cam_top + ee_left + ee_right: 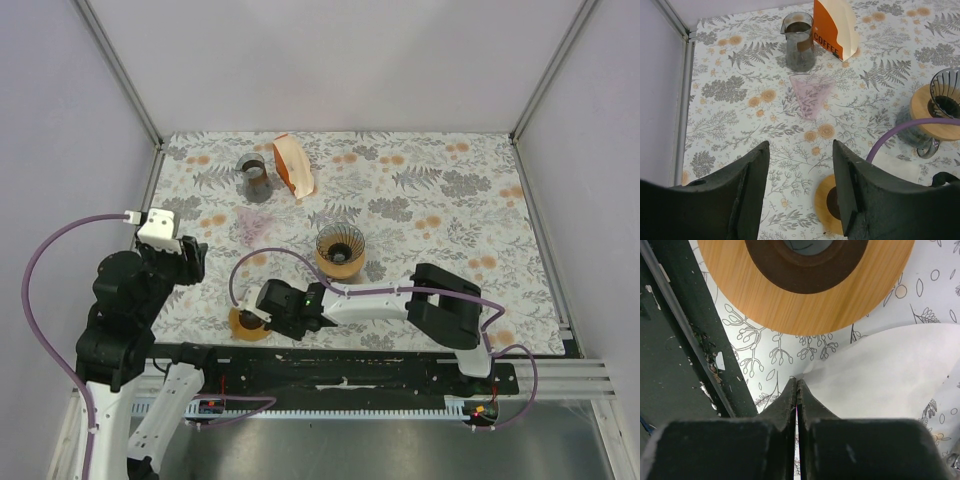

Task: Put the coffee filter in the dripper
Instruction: Pick up the coffee filter from the center of the board.

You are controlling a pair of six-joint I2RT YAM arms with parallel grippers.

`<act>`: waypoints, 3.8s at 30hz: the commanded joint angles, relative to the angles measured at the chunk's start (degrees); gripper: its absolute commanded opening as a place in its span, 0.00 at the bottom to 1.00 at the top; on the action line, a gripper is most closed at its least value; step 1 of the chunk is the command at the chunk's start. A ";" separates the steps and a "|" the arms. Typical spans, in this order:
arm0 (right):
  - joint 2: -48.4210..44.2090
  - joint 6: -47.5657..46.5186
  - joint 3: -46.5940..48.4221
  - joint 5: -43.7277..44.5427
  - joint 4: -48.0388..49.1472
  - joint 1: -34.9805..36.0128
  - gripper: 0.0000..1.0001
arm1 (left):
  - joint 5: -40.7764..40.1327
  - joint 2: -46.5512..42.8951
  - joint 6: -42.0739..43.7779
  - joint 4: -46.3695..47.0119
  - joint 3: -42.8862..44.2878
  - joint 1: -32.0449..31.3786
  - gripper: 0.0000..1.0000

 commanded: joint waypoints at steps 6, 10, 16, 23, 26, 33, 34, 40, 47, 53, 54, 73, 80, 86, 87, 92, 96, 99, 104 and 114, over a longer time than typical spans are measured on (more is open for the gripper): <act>-7.07 1.21 -4.67 -2.28 3.73 -1.77 0.00 | 3.91 0.16 -2.19 1.78 -1.10 1.75 0.57; -13.92 1.30 -7.93 -8.86 7.77 -2.21 0.00 | 4.97 0.34 -2.19 1.69 -1.27 3.16 0.56; -24.64 1.21 -12.23 -13.53 11.29 -4.31 0.00 | 9.52 1.30 -2.19 1.52 -2.24 5.18 0.54; -27.13 0.33 -13.04 -11.52 11.65 -6.17 0.09 | 14.20 3.06 -2.19 1.87 -3.21 6.50 0.52; -19.15 -0.63 -5.94 -8.54 6.22 -4.94 0.59 | 12.53 3.24 -4.13 2.05 -2.51 6.77 0.53; -7.10 0.86 1.45 0.43 -0.55 -3.53 0.98 | 10.07 2.71 -3.77 1.17 -0.31 6.86 0.55; -5.51 0.86 2.34 1.92 -1.61 -3.61 0.98 | 10.33 2.54 -3.86 1.34 -0.48 6.77 0.55; 1.16 0.33 4.71 4.66 -3.12 -3.96 0.97 | 11.12 2.01 -4.13 1.43 -0.57 6.77 0.55; 4.53 0.60 3.76 2.46 -4.53 -4.67 0.41 | 11.21 2.27 -4.13 1.16 0.31 6.77 0.54; 3.29 0.33 2.79 2.29 -3.12 -5.28 0.00 | 11.39 2.10 -3.95 1.17 -0.13 6.68 0.54; 2.86 0.16 2.61 2.03 -2.86 -5.37 0.00 | 11.30 2.09 -3.95 1.17 -0.13 6.77 0.54; -0.59 -8.81 4.54 -4.75 -4.88 -7.74 0.98 | 11.47 2.18 -3.51 1.34 -0.57 6.77 0.53; 5.13 -9.95 11.74 -4.92 -8.82 -10.38 0.98 | 11.82 2.45 -3.60 1.25 -0.22 6.68 0.53; 9.27 -10.83 15.18 -4.13 -12.78 -10.56 0.98 | 11.83 2.62 -3.60 1.43 0.13 6.77 0.53; 9.27 -11.09 15.18 -3.78 -13.05 -10.65 0.98 | 11.74 2.88 -3.60 1.52 0.05 6.77 0.54; 8.56 -11.71 19.03 -1.49 -14.72 -11.61 0.98 | 12.18 3.15 -3.86 1.69 -0.13 6.77 0.53; 10.32 -10.65 21.94 -5.18 -16.39 -14.16 0.98 | 12.09 3.24 -3.78 1.61 0.40 6.77 0.53; 12.78 -10.92 23.26 -6.41 -18.41 -14.60 0.98 | 12.26 3.50 -3.78 1.78 0.49 6.77 0.53; 15.24 -10.21 21.42 -8.43 -20.08 -14.95 0.98 | 12.09 3.41 -3.69 1.69 0.40 6.68 0.53; 17.79 -7.49 20.28 -12.65 -20.35 -12.67 0.37 | 12.26 3.41 -3.69 1.78 0.40 6.77 0.53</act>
